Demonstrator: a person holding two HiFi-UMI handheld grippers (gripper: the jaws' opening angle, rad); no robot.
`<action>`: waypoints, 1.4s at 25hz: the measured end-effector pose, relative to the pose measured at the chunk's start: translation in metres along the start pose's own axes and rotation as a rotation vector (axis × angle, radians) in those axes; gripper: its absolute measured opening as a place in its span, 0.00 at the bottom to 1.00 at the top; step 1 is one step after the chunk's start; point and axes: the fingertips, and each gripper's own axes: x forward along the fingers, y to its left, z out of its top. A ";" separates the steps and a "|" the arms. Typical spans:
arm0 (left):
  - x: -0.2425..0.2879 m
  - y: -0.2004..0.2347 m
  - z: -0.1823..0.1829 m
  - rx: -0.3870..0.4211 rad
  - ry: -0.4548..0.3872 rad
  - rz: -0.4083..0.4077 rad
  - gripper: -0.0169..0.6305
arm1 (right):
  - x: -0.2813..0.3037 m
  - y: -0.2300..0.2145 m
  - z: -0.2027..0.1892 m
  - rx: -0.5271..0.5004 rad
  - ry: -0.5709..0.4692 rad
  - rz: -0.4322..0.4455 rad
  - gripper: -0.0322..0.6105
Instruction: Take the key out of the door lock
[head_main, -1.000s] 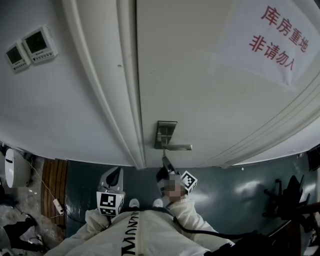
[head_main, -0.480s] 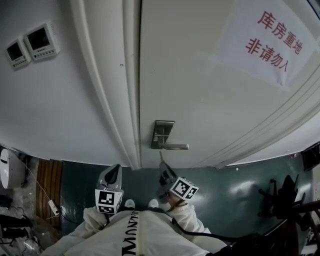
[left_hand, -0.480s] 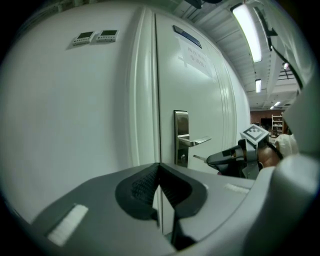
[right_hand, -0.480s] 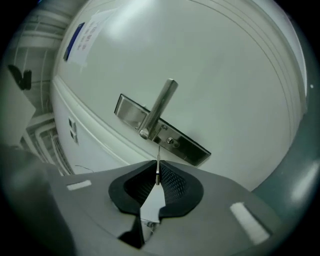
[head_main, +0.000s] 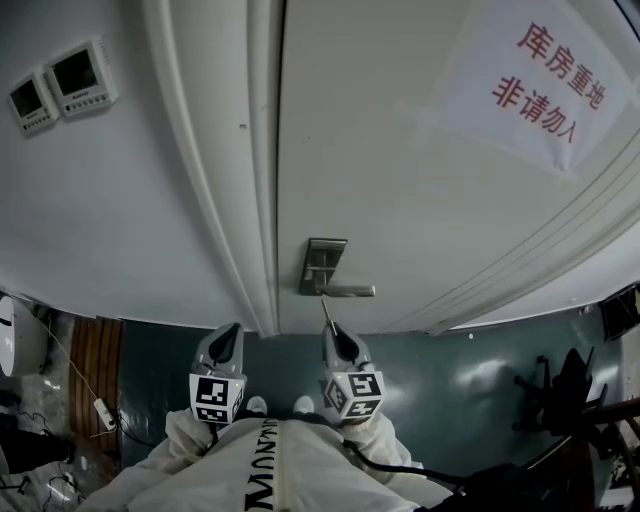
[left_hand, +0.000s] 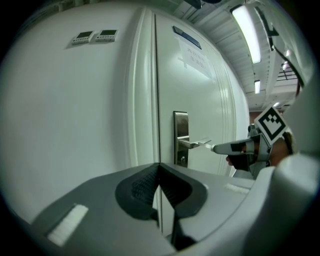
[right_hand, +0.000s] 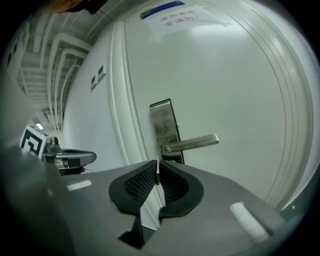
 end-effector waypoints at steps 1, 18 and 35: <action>0.000 0.001 0.001 0.001 -0.003 -0.002 0.03 | -0.002 0.002 0.002 -0.031 -0.003 -0.009 0.09; -0.031 0.029 -0.031 -0.033 -0.005 -0.117 0.03 | -0.032 0.054 -0.009 -0.085 -0.030 -0.164 0.09; -0.089 -0.024 -0.026 0.000 -0.049 -0.052 0.03 | -0.120 0.057 -0.016 -0.120 -0.089 -0.118 0.09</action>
